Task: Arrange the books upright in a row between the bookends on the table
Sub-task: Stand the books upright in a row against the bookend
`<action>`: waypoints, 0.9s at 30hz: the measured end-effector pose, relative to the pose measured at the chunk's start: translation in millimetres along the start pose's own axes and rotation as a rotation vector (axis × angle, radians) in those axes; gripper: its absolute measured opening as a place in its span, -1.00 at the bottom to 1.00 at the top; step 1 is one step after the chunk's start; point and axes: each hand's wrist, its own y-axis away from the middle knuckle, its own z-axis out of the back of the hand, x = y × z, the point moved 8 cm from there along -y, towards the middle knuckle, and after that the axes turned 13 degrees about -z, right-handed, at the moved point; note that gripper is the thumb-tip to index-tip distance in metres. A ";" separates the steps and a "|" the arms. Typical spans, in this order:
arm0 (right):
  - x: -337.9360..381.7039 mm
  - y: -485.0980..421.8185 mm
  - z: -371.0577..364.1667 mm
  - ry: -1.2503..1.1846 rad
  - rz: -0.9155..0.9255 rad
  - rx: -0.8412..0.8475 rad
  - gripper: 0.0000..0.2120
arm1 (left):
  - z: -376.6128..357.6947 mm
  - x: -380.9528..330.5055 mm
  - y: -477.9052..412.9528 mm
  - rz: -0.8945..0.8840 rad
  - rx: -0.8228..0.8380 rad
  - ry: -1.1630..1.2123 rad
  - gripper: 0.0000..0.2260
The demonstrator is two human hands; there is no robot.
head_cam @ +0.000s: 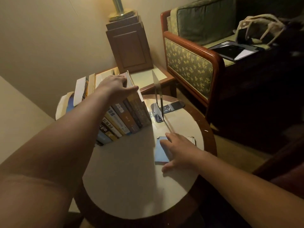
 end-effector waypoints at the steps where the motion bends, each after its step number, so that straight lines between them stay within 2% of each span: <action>1: 0.0 -0.1 1.6 0.044 0.003 -0.012 -0.12 | -0.4 1.1 0.1 0.004 0.001 0.002 -0.37; 7: 1.3 -7.9 10.5 0.106 0.041 -0.077 -0.11 | -3.3 7.9 -3.5 0.000 0.016 0.006 -0.42; 10: -5.2 -9.4 19.2 -0.125 0.035 -0.088 -0.21 | -4.1 8.9 -3.9 -0.004 0.009 0.009 -0.42; 15: -21.8 -13.9 46.3 -0.500 0.016 -0.220 -0.38 | -5.1 9.3 -5.0 -0.010 0.011 -0.011 -0.49; 18: -30.7 -14.7 56.6 -0.701 -0.074 -0.282 -0.51 | -5.7 10.1 -5.2 -0.009 0.005 -0.001 -0.41; 20: -35.1 -14.6 56.1 -0.820 -0.117 -0.317 -0.49 | -4.8 8.2 -4.4 -0.013 -0.006 0.004 -0.38; 23: -40.3 -11.4 54.7 -0.890 -0.144 -0.444 -0.59 | -3.0 5.9 -3.2 -0.011 -0.025 0.016 -0.36; 25: -38.8 -5.3 59.5 -0.864 -0.135 -0.547 -0.68 | -2.3 5.5 -2.5 -0.008 -0.034 0.017 -0.35; 27: -36.0 0.7 68.8 -0.830 -0.125 -0.666 -0.69 | -1.6 5.0 -2.3 -0.008 -0.033 0.010 -0.36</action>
